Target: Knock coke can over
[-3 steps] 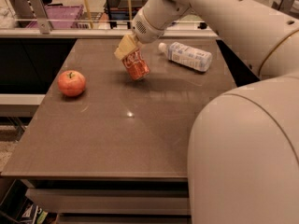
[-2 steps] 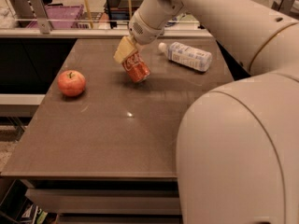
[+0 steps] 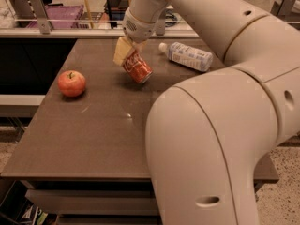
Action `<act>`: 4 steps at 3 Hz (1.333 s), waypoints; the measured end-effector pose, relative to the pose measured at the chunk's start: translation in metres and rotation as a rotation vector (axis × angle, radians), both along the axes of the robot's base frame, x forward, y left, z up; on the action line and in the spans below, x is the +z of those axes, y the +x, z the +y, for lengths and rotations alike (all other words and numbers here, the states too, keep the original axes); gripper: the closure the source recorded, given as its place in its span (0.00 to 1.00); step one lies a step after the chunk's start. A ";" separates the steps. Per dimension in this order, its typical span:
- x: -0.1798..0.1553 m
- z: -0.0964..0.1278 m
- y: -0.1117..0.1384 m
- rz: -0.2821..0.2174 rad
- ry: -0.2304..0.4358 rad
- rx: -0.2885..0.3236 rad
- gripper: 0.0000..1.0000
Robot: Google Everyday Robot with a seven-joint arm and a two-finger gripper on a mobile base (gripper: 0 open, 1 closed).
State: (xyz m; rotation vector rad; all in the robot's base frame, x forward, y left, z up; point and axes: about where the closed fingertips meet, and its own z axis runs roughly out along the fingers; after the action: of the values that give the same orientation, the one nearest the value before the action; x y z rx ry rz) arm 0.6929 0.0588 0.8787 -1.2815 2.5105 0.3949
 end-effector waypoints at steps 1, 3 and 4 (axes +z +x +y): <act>-0.012 0.006 0.007 0.018 -0.024 0.031 1.00; -0.037 0.018 0.023 -0.013 0.055 0.040 1.00; -0.051 0.028 0.032 -0.060 0.140 0.026 1.00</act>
Offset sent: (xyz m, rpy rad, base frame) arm 0.0273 0.0172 -0.0298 0.0272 -0.0126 0.0562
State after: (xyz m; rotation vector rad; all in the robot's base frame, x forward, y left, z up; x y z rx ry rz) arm 0.7247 0.0865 0.8281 -1.2548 2.3736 0.5205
